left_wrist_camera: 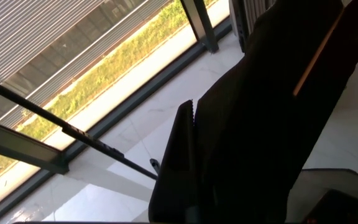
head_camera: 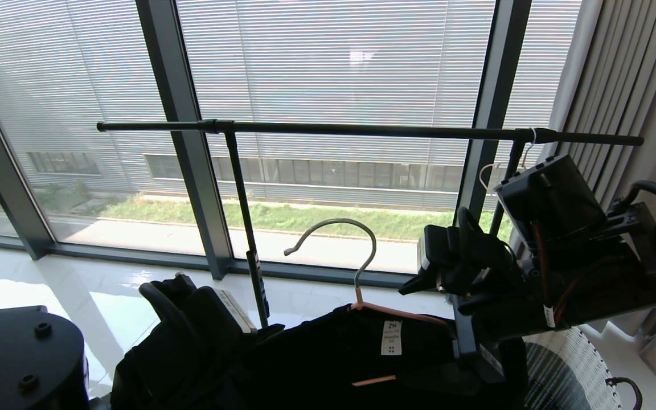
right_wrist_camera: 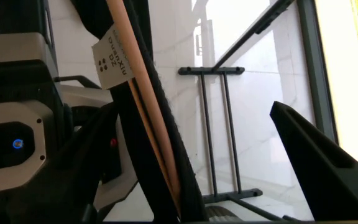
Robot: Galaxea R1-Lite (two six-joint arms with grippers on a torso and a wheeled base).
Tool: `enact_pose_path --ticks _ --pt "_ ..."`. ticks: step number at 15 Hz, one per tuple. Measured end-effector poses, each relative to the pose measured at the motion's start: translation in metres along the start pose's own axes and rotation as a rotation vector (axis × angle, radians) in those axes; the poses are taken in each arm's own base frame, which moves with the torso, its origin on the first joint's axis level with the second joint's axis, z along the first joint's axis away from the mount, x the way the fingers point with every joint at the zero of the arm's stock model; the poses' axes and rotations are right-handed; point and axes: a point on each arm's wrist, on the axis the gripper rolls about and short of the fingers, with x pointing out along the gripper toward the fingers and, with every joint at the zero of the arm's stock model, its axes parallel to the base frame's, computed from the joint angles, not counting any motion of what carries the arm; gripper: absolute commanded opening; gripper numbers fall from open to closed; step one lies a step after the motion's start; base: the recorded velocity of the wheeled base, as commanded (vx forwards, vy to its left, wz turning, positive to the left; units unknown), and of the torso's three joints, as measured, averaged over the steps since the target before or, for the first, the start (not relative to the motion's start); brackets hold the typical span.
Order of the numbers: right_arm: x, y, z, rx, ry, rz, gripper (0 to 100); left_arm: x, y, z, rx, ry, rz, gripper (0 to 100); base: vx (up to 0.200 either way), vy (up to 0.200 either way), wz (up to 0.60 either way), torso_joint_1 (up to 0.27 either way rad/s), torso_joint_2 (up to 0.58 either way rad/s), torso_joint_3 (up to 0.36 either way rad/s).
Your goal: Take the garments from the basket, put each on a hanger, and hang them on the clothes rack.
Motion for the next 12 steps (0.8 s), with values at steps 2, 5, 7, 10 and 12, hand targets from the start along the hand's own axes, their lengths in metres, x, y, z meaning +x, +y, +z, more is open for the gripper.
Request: enact_pose_path --ticks 2,5,7,10,12 --pt "0.0027 -0.0003 -0.0007 0.001 0.011 -0.005 100 0.0000 0.0000 0.0010 0.000 -0.004 0.000 0 0.000 0.000 0.00 0.000 0.00 0.000" --pt "0.0073 0.0008 -0.0015 0.001 0.022 0.004 0 0.0000 -0.0001 0.0018 -0.001 -0.007 -0.001 0 0.000 0.000 0.00 0.000 0.00 0.000" --pt "0.0088 0.0003 -0.0017 0.000 0.034 -0.013 0 -0.0001 -0.0001 0.0018 0.000 -0.006 0.000 0 0.000 0.000 0.00 0.000 0.00 0.000" --pt "0.0100 -0.0004 -0.0018 -0.002 0.041 -0.031 0 -0.0006 -0.0010 0.0024 0.000 -0.011 -0.003 0 0.000 0.000 0.00 0.000 0.00 0.000" --pt "0.0098 -0.0012 -0.0007 -0.009 0.029 -0.040 0 -0.0012 -0.0028 0.0024 0.003 -0.013 -0.012 100 0.000 0.000 0.00 0.000 0.00 0.000"
